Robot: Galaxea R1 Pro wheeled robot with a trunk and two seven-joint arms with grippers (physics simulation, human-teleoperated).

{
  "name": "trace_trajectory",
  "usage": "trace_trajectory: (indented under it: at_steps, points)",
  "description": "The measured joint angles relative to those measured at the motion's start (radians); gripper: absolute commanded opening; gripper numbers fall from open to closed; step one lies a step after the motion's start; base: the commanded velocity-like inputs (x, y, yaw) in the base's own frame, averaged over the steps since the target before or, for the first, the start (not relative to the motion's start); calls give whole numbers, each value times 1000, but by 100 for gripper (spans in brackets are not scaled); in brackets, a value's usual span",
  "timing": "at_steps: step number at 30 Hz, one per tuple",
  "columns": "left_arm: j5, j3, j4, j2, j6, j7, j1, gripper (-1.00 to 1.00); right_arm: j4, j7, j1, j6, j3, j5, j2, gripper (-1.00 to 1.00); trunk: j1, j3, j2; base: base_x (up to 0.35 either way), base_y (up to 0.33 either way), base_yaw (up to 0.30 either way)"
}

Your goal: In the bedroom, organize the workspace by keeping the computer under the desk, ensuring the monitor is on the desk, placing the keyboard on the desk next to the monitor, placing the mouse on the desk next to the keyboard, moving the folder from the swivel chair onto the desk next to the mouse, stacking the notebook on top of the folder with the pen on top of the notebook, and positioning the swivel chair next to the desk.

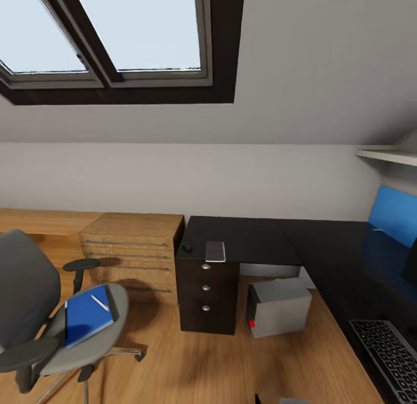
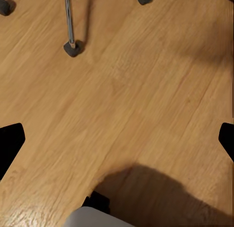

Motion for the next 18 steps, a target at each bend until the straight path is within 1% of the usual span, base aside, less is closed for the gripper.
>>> trace_trajectory:
  at_steps: [7,9,16,17,18]
  points:
    - [0,-1,0,2,-1,-2,0,100,0,-1,0,2,0,-2,0,100,-1,-1,0,287,-3,-26]
    - [0,-2,0,0,0,-8,0,100,-1,-1,0,2,0,-2,0,100,0,-1,0,207,-29,-3]
    - [0,-2,-11,-10,-2,-25,0,100,-9,-1,0,2,1,0,1,100,0,-1,0,58,-8,-1]
    - [-4,-4,-26,-13,-2,-25,0,100,-12,-1,0,2,1,0,2,100,0,-1,0,10,-1,0]
    - [-22,-16,-68,-19,0,-25,0,100,-27,-2,-1,4,1,0,1,100,0,0,0,8,-1,0]
